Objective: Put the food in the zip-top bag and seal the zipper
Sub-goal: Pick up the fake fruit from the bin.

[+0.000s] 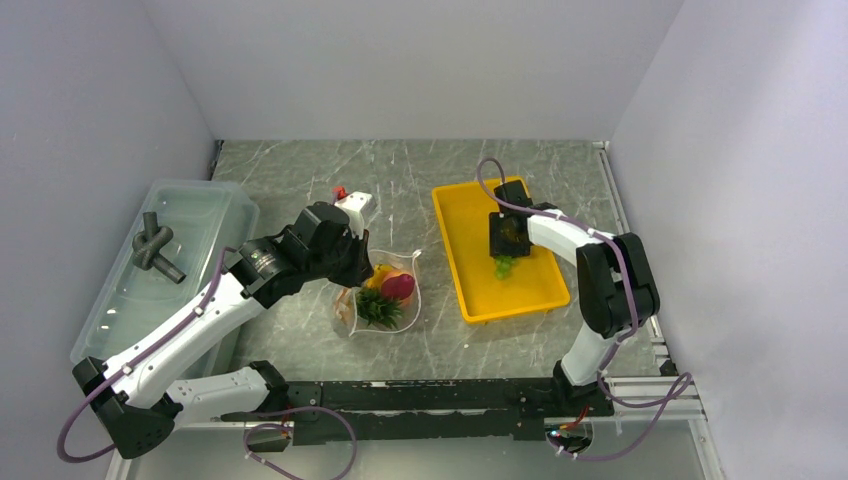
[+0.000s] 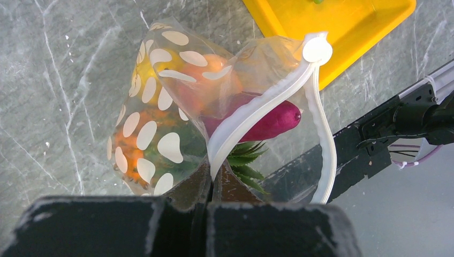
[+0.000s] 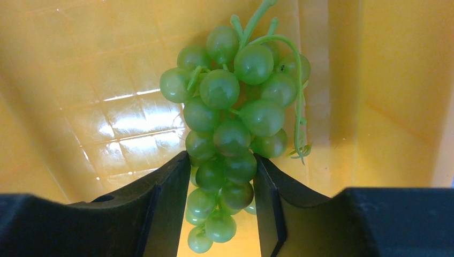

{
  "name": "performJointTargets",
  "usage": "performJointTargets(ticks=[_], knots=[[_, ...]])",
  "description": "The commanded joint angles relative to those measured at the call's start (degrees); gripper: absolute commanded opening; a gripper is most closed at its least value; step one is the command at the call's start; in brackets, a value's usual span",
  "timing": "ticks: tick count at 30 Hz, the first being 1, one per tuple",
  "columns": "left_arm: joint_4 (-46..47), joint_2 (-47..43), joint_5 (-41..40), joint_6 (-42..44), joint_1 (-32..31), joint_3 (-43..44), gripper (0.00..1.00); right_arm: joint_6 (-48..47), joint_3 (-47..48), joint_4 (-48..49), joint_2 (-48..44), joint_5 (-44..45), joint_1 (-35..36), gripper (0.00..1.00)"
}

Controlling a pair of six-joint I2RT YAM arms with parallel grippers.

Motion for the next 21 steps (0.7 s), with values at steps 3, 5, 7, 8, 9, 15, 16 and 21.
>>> performJointTargets(ticks=[3,5,7,8,9,15,16,21], knots=[[1.28,-1.03,1.05,-0.64,0.05,0.94,0.0,1.07,-0.81,2.24,0.98,-0.8,-0.07,0.41],[1.15,-1.09,1.08,-0.61,0.06,1.01,0.0,1.11,-0.81,2.24,1.18,-1.08,-0.07,0.35],[1.15,-1.16,1.0,-0.62,0.06,1.04,0.0,1.16,-0.96,2.37,0.94,-1.35,-0.07,0.27],[1.12,-1.18,1.0,-0.62,0.06,1.03,0.0,1.2,-1.02,2.41,0.7,-1.37,-0.07,0.24],[1.02,-1.18,1.0,-0.59,0.02,0.95,0.0,1.24,-1.07,2.37,0.27,-1.38,-0.07,0.21],[1.2,-1.09,1.0,-0.6,0.04,1.03,0.0,1.07,-0.69,1.06,-3.94,-0.65,-0.07,0.1],[1.2,-1.02,0.98,-0.57,0.06,1.04,0.0,1.0,-0.57,0.76,-4.85,-0.53,-0.07,0.09],[1.46,-0.68,0.99,-0.59,0.0,1.09,0.0,0.9,0.06,-0.84,-9.85,-0.3,-0.07,0.08]])
